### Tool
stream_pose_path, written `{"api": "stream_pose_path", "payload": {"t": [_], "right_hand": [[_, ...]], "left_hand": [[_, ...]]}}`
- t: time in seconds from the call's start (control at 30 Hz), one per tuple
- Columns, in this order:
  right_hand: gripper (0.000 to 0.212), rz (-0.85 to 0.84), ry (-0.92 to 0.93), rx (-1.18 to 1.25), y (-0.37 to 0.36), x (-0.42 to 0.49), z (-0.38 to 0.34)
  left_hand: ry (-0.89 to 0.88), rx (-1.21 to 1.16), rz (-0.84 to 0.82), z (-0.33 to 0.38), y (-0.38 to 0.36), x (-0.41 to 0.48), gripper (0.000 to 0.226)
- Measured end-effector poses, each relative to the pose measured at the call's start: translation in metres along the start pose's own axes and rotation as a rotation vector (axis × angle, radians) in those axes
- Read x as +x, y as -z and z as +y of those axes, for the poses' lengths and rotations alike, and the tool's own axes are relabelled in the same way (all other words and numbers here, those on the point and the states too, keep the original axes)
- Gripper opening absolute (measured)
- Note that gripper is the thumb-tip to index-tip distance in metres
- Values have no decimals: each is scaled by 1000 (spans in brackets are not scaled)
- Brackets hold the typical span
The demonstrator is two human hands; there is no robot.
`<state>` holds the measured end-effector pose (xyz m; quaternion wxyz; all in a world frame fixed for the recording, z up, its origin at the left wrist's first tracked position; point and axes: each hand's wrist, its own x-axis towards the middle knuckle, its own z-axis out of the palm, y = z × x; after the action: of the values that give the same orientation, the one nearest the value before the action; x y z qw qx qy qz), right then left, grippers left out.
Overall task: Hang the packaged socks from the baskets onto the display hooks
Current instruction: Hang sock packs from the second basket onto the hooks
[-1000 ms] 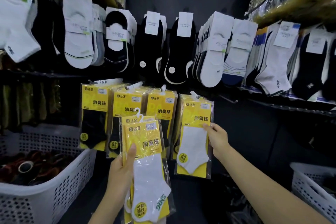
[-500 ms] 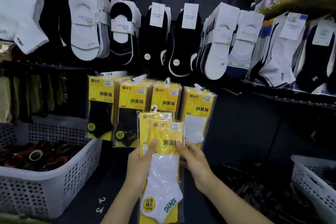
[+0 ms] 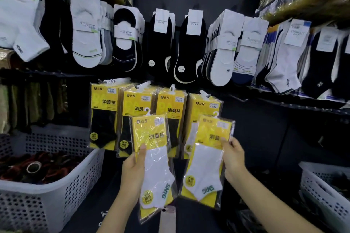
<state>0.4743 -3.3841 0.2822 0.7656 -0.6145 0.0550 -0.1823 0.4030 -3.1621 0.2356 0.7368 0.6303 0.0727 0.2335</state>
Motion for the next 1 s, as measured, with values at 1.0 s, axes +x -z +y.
{"api": "stream_pose_path", "payload": {"t": [1.0], "right_hand": [[24,-424,-357,-33,-26,-27,29]], "left_hand": [[46,-42,-136,-11,-26,-2,40]]}}
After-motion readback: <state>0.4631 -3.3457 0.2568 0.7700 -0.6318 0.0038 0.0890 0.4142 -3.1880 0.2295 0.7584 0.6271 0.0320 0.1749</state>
